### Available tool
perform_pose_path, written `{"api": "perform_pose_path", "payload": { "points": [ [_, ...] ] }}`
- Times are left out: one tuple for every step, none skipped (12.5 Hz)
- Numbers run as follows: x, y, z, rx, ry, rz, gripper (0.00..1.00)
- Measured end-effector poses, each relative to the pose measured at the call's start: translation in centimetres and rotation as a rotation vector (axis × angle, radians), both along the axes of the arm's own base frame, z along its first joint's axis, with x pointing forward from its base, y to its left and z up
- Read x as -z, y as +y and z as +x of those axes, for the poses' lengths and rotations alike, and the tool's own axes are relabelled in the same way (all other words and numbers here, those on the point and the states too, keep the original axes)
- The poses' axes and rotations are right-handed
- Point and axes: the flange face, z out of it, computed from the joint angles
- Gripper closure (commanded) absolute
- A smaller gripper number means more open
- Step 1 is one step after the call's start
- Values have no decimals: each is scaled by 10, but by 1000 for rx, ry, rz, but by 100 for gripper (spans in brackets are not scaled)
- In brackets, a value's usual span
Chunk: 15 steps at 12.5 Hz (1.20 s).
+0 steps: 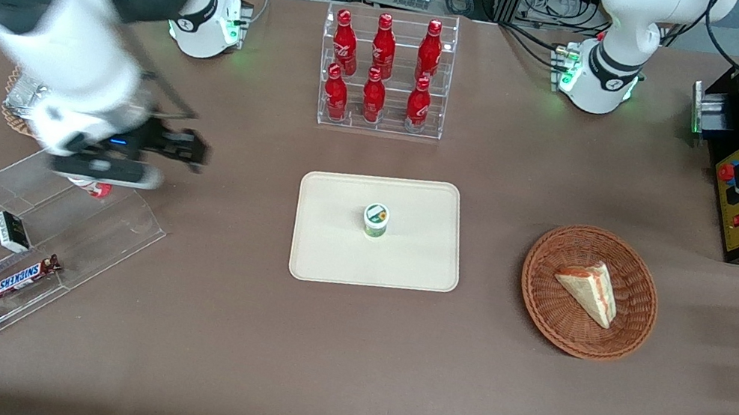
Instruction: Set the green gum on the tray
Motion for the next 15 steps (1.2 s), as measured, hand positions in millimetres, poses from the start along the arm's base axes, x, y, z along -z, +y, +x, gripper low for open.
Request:
{"api": "perform_pose_path", "payload": {
  "points": [
    [-6,-31,0,8,7,3,0],
    [-12,-55,-1,19,13,6,0],
    [-19,-75,-4,37,16,8,0],
    [-26,-91,-8,56,16,10,0],
    [-32,-106,-12,71,16,11,0],
    [-37,-121,-15,77,14,14,0],
    [-41,-136,-18,81,18,16,0],
    [-43,-150,-20,82,20,18,0],
    [-44,-161,-22,76,24,20,0],
    [-46,-168,-24,59,27,22,0],
    [-46,-174,-26,45,28,24,0],
    [-46,-180,-27,45,33,25,0],
    [-45,-184,-28,47,41,26,0],
    [-46,-186,-28,47,41,26,0],
    [-46,-186,-28,47,41,26,0]
  ]
}}
